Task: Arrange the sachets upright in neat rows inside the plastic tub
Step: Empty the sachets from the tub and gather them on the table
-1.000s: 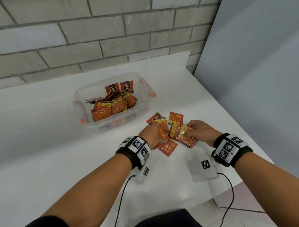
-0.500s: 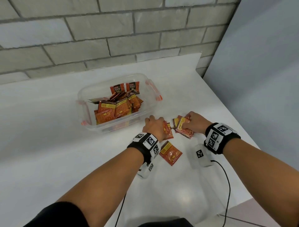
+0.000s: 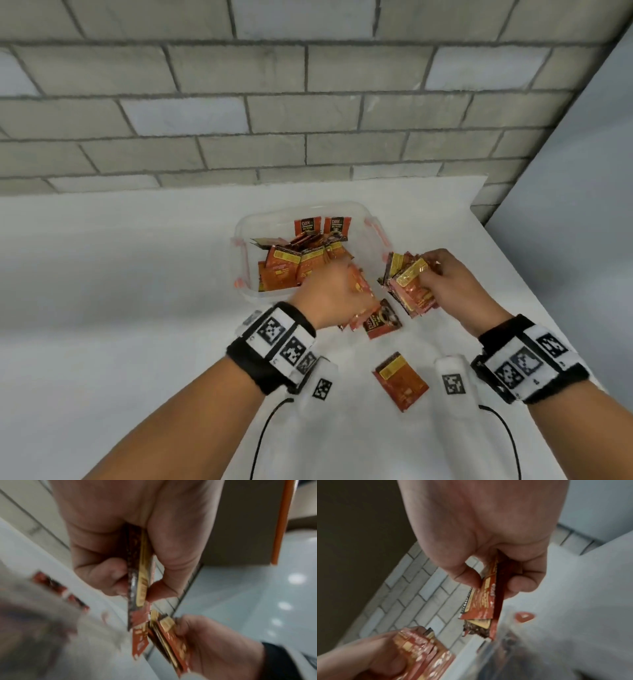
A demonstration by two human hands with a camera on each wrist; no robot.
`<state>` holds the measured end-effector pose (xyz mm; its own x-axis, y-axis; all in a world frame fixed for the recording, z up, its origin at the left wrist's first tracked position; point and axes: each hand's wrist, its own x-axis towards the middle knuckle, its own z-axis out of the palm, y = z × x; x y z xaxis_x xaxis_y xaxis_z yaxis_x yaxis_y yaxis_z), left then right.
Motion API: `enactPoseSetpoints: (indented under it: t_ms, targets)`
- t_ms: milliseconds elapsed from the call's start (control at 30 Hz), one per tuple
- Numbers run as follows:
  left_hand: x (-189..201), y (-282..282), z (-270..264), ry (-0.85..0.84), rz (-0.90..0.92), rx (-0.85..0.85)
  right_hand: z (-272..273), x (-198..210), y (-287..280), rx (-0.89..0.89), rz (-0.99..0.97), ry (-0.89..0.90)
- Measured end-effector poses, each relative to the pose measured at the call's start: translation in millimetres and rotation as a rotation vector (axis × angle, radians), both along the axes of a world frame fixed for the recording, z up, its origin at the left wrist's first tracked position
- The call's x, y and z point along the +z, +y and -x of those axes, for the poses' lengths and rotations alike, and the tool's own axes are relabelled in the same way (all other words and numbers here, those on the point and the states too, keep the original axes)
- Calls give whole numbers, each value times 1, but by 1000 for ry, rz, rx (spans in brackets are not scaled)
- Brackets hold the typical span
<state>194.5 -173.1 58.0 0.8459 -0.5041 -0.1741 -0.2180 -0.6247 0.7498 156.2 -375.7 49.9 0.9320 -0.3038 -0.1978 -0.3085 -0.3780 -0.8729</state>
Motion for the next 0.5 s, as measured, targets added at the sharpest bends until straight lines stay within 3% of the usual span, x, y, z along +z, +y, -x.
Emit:
enactPoseSetpoints:
  t_ms: [167, 233, 300, 333, 400, 500]
  targets:
    - [26, 68, -70, 148, 177, 547, -67, 17, 73, 69, -181, -19]
    - [23, 79, -83, 279, 150, 609, -95, 11, 102, 81, -190, 32]
    - [15, 80, -86, 307, 104, 615, -120, -1, 121, 84, -121, 54]
    - [13, 79, -88, 278, 155, 673, -132, -7, 127, 78, -83, 64]
    - [4, 73, -98, 139, 10, 729, -149, -18, 130, 78, -58, 82]
    - [-7, 64, -112, 121, -76, 811, -155, -21, 130, 92, -109, 129]
